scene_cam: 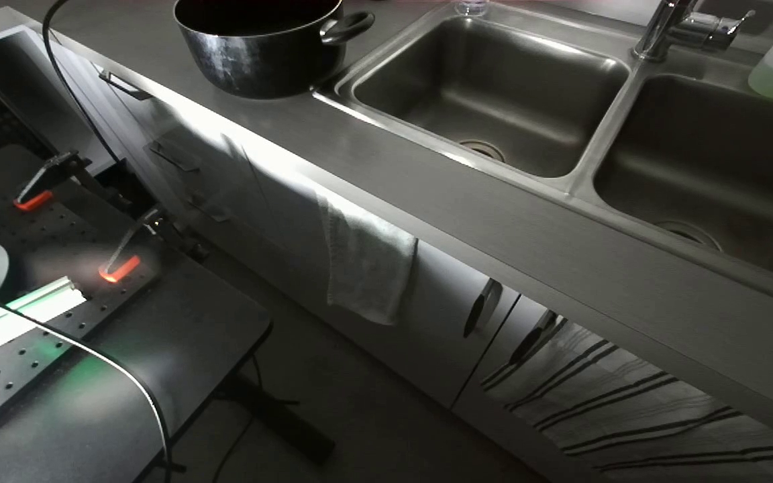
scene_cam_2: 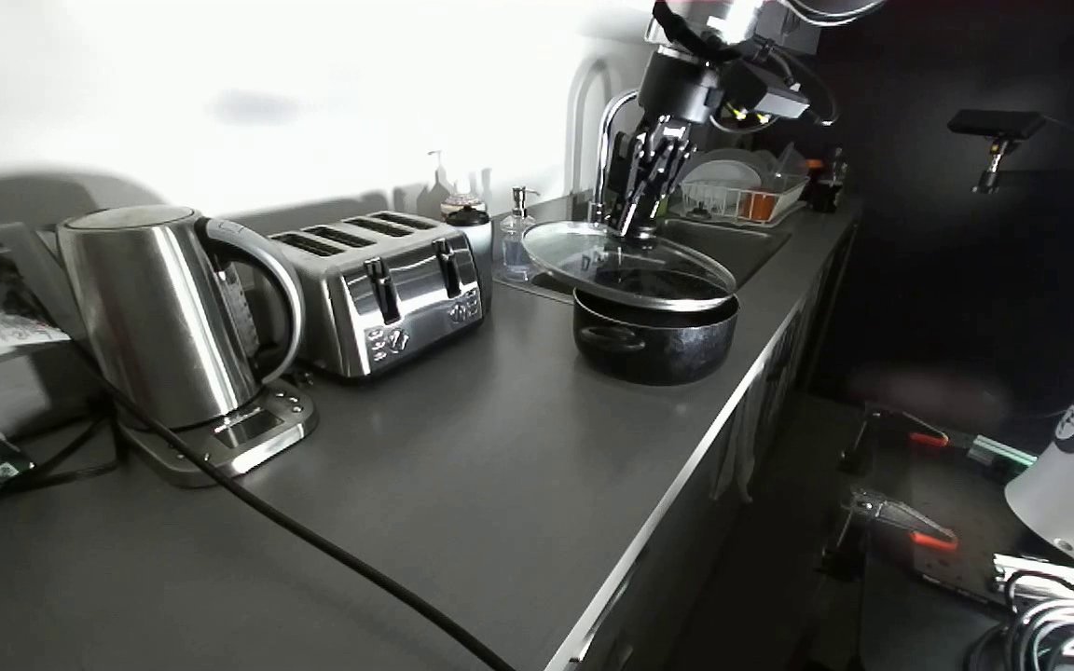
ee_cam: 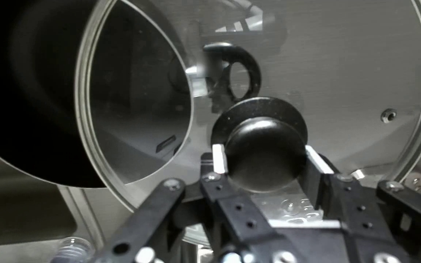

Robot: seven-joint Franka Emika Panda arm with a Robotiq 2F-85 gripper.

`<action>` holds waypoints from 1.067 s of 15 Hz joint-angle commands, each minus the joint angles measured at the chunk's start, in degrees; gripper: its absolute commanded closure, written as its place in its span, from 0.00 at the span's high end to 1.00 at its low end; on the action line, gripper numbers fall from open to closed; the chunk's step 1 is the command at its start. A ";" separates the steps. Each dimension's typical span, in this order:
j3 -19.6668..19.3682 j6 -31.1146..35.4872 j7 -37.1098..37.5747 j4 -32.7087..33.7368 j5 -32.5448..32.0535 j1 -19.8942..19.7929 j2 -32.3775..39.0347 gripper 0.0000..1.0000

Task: Remove the lid from the pot

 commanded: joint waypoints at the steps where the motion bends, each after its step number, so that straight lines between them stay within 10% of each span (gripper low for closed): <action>1: 4.22 0.56 0.44 -0.50 -2.22 3.13 -1.70 0.25; 8: 10.91 2.32 2.19 2.76 -5.98 7.22 4.56 0.25; 16: 10.17 4.52 3.37 9.66 -11.40 8.78 19.46 0.25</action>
